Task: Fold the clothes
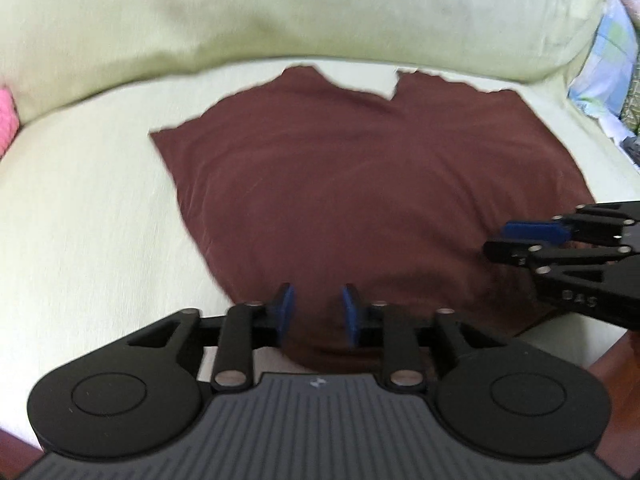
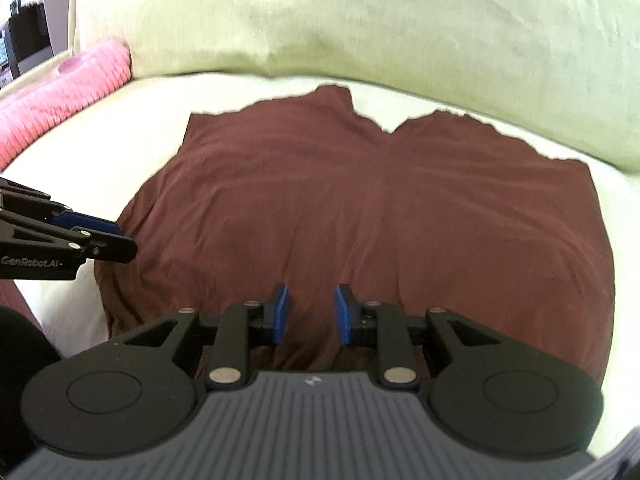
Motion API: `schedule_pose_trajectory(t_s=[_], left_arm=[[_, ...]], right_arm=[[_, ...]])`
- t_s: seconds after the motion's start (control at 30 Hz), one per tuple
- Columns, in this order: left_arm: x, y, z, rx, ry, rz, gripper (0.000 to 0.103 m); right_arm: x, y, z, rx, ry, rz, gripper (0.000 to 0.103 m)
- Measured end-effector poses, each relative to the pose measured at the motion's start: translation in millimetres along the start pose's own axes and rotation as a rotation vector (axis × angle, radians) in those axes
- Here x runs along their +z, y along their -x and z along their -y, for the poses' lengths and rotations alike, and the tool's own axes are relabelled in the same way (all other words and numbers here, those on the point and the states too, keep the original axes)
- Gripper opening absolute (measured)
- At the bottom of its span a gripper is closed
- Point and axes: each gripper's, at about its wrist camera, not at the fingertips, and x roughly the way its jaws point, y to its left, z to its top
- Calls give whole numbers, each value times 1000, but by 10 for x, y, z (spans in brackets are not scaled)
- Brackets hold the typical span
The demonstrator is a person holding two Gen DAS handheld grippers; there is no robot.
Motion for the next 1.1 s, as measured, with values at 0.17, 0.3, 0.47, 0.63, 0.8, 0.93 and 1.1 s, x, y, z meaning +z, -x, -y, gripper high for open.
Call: schedule_pose_trajectory(t_s=[0.17,0.3,0.47,0.63,0.8,0.93,1.1], left_arm=[[-106,-135,141,7,-31,-69,36],[-71,-18,157,-36,3,-17,37],[57,-277,209,1,14,-46,36],[165,-201,106,-17,22,14,36],[440,-384,-204,-52,43,83,36],[738,-734,-324,-118,-23,73,36],[1151,-911,-448,-148,-45,44,36]], right_arm=[[-138,-18,153,18,6,-30,24],[-149,136,303,50,-23,-18,25],[-176,15,422,63,-22,-56,29],[-74,158,516,95,-27,-17,29],[178,145,546,98,-52,61,29],[325,-148,432,143,-122,41,29],[716,-528,373,167,-214,19,28]])
